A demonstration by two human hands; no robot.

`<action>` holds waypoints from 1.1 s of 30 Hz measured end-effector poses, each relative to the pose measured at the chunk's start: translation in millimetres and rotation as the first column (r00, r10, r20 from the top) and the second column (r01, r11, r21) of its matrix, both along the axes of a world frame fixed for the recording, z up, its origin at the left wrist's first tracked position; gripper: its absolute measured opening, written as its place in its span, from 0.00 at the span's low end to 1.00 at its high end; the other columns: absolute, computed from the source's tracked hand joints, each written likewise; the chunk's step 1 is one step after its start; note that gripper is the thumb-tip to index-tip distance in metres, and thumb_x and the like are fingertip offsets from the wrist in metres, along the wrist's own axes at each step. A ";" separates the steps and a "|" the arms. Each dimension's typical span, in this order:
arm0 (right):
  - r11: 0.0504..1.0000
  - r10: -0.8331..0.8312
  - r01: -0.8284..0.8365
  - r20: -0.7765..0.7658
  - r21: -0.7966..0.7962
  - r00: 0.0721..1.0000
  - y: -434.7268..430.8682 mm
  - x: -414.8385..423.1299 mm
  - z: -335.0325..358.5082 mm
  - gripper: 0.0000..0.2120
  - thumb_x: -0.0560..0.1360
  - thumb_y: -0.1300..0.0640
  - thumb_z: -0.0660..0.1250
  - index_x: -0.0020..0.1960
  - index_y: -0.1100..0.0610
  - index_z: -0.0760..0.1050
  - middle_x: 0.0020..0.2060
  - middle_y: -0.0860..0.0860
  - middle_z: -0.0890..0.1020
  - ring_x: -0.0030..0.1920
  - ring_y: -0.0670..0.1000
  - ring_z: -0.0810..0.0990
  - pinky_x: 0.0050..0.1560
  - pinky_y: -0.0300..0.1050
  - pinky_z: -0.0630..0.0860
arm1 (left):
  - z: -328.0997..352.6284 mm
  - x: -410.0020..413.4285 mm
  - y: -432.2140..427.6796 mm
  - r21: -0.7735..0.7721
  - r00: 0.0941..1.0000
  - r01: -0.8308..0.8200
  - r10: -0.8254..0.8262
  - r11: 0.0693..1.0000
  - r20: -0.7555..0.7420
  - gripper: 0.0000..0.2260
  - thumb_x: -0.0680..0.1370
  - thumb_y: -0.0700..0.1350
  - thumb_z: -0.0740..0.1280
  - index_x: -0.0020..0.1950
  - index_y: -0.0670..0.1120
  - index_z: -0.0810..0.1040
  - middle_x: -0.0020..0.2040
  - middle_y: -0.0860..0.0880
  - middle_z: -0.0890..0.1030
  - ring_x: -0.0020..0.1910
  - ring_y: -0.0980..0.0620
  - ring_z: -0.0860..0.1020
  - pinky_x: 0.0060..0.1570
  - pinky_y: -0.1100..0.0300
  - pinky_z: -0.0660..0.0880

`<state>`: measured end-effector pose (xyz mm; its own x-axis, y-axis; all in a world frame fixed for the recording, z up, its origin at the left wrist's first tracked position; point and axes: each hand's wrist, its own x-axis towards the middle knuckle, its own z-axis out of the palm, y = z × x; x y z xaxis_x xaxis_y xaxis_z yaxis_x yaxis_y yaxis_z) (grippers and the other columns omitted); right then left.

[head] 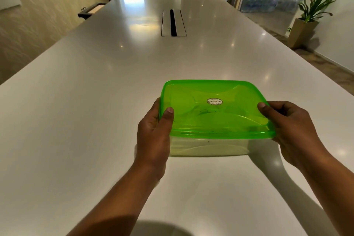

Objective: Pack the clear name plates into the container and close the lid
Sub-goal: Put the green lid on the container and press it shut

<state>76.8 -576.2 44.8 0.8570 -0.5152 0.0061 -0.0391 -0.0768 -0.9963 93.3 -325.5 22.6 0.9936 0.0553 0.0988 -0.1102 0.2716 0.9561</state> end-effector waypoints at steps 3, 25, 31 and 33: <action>1.000 -0.005 0.005 -0.027 0.021 1.000 2.1 -2.1 1.1 0.06 0.72 0.53 0.72 0.47 0.54 0.79 0.40 0.53 0.79 0.35 0.51 0.77 0.36 0.44 0.73 | -0.2 -1.0 1.9 0.028 1.000 0.001 -0.001 1.000 -0.022 0.13 0.77 0.49 0.65 0.60 0.53 0.80 0.54 0.50 0.85 0.55 0.48 0.82 0.60 0.42 0.75; 0.999 -0.045 0.047 -0.114 0.014 0.992 12.5 -22.4 2.3 0.17 0.72 0.46 0.70 0.43 0.59 0.70 0.27 0.54 0.69 0.23 0.50 0.68 0.22 0.42 0.67 | 6.5 -19.5 8.8 0.221 0.976 -0.065 0.107 0.973 -0.187 0.20 0.77 0.55 0.65 0.30 0.45 0.69 0.17 0.50 0.70 0.20 0.48 0.72 0.31 0.37 0.75; 0.995 -0.088 0.092 -0.103 0.031 0.991 7.5 -22.0 5.0 0.17 0.73 0.47 0.70 0.46 0.61 0.72 0.29 0.54 0.69 0.26 0.51 0.68 0.23 0.40 0.68 | 10.8 -12.6 0.9 0.227 0.971 0.011 0.044 0.974 -0.237 0.19 0.77 0.55 0.65 0.33 0.44 0.69 0.17 0.51 0.72 0.22 0.48 0.76 0.37 0.31 0.76; 0.995 -0.094 0.098 -0.102 0.033 0.990 7.8 -22.6 5.7 0.17 0.73 0.47 0.70 0.47 0.62 0.72 0.29 0.55 0.69 0.26 0.51 0.68 0.22 0.40 0.68 | 10.5 -11.4 -0.2 0.221 0.971 0.014 0.040 0.975 -0.237 0.19 0.77 0.55 0.65 0.33 0.44 0.68 0.17 0.51 0.73 0.23 0.47 0.77 0.38 0.29 0.77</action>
<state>54.2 -568.3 50.6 0.7987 -0.5936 -0.0986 -0.1446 -0.0303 -0.9890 81.9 -325.8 33.1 0.9890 0.0719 -0.1295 0.1259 0.0517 0.9907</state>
